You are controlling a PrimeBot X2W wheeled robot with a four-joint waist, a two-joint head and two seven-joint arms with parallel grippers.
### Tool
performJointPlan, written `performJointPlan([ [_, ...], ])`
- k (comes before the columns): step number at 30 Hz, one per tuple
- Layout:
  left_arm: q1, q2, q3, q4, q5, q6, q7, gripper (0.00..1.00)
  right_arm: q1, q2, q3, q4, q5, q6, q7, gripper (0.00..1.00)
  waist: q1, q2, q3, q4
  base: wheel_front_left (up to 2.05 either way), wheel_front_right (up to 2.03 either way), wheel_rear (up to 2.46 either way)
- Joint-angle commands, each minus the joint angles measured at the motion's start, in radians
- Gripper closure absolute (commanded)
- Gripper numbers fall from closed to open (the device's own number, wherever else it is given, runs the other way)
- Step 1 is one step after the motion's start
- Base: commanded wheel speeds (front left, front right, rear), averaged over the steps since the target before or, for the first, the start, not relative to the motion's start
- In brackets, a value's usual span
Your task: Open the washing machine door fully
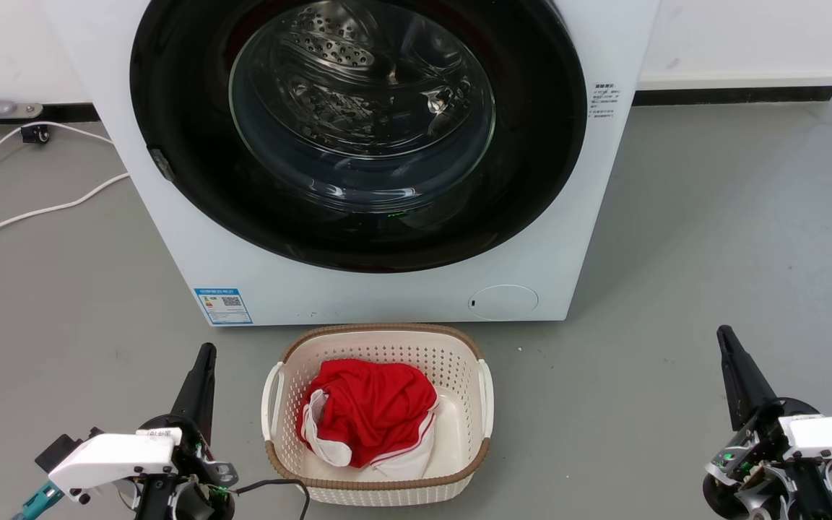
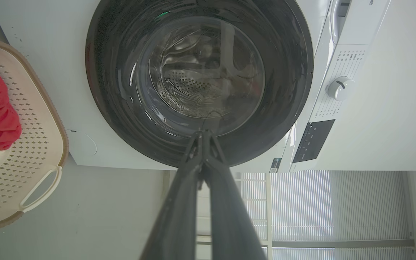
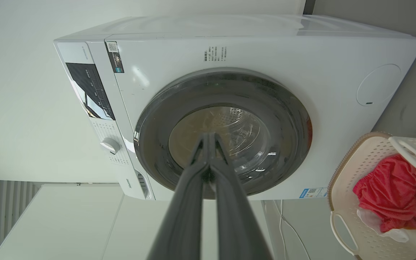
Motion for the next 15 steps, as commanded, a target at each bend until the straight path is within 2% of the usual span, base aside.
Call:
performJointPlan([
  [1, -0.009, -0.001, 0.001, 0.0, 0.003, -0.003, 0.001, 1.0, -0.014, 0.004, 0.001, 0.001, -0.001, 0.0, -0.001, 1.0, 0.0, 0.0, 0.0, 0.0, 0.0, 0.0, 0.0],
  [15, -0.009, -0.001, 0.001, 0.0, 0.003, -0.003, 0.001, 1.0, -0.014, 0.004, 0.001, 0.001, -0.001, 0.0, -0.001, 1.0, 0.0, 0.0, 0.0, 0.0, 0.0, 0.0, 0.0],
])
